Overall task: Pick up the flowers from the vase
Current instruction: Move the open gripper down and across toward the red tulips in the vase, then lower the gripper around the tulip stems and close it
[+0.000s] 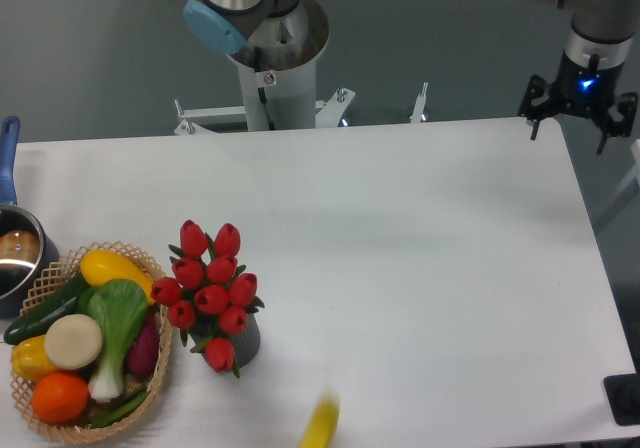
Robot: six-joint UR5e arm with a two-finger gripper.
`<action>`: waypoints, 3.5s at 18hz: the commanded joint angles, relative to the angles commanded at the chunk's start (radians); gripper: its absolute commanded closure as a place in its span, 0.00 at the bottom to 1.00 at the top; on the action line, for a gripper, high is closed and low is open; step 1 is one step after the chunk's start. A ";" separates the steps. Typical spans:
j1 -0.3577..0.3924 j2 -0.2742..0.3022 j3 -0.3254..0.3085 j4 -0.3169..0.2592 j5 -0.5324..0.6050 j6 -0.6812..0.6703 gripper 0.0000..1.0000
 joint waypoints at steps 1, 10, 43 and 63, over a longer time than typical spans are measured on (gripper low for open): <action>-0.006 0.002 0.000 0.000 0.000 0.000 0.00; -0.069 0.048 -0.080 0.026 -0.040 -0.012 0.00; -0.419 0.005 -0.236 0.227 -0.876 -0.291 0.00; -0.545 -0.063 -0.232 0.327 -0.916 -0.298 0.00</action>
